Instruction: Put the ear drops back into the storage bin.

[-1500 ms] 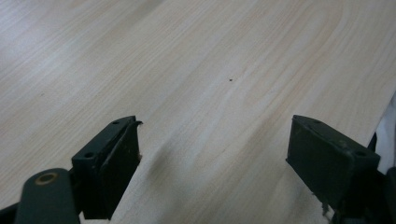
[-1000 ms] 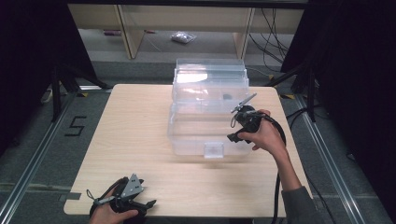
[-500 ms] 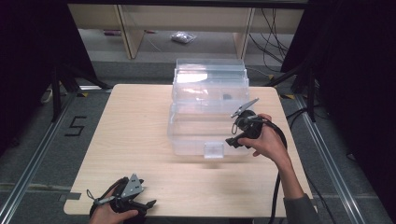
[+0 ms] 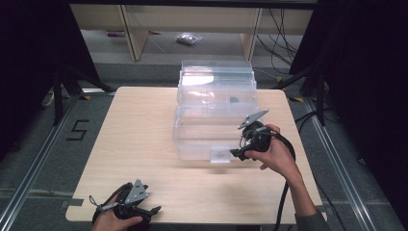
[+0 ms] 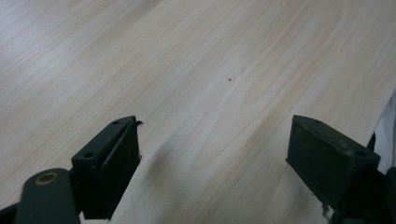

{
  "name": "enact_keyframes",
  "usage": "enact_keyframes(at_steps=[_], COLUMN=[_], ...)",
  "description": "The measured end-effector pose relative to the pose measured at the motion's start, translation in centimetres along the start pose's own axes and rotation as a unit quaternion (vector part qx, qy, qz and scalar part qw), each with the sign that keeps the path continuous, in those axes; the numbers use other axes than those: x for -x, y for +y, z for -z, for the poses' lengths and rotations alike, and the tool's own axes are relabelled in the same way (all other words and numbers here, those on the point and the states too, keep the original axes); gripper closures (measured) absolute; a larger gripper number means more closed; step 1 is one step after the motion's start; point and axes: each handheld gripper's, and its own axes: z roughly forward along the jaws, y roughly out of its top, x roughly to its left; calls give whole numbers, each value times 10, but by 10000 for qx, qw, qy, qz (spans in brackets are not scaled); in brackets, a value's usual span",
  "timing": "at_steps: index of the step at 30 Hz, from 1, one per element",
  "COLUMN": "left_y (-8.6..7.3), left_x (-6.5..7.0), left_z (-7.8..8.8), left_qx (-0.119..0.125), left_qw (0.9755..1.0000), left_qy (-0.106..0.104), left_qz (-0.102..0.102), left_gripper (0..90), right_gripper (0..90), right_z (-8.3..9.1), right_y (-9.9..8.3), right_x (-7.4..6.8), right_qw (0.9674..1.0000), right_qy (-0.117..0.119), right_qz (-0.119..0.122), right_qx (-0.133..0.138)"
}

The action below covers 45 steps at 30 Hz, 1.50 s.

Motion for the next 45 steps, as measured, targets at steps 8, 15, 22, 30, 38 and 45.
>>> enact_keyframes(at_steps=[8, 15, 22, 30, 38, 45], left_y=[0, 0, 0, 0, 0, 1], left_x=[0, 0, 0, 0, 0, -1], left_z=[1, 1, 1, 1, 1, 2], left_qx=[43, 45, 41, 43, 48, 30], left_qw=[10000, 10000, 10000, 10000, 10000, 9999], left_qy=[14, 10, 12, 10, 9, 21], left_qz=[5, 9, 2, -2, -8, -119], left_gripper=[166, 166, 166, 166, 166, 166], right_gripper=[205, 200, 198, 195, 197, 197], right_z=[0, -2, -5, -8, -12, -15], right_y=[-7, -15, -27, -34, -40, -48], right_x=[-7, -14, -20, -24, -30, -35], right_qw=[9999, 9997, 9995, 9990, 9989, 9986], right_qy=[-35, -33, 14, -5, 11, 18], right_qz=[46, 114, -21, 185, 188, 101], right_qx=[155, 217, 305, 415, 430, 516])
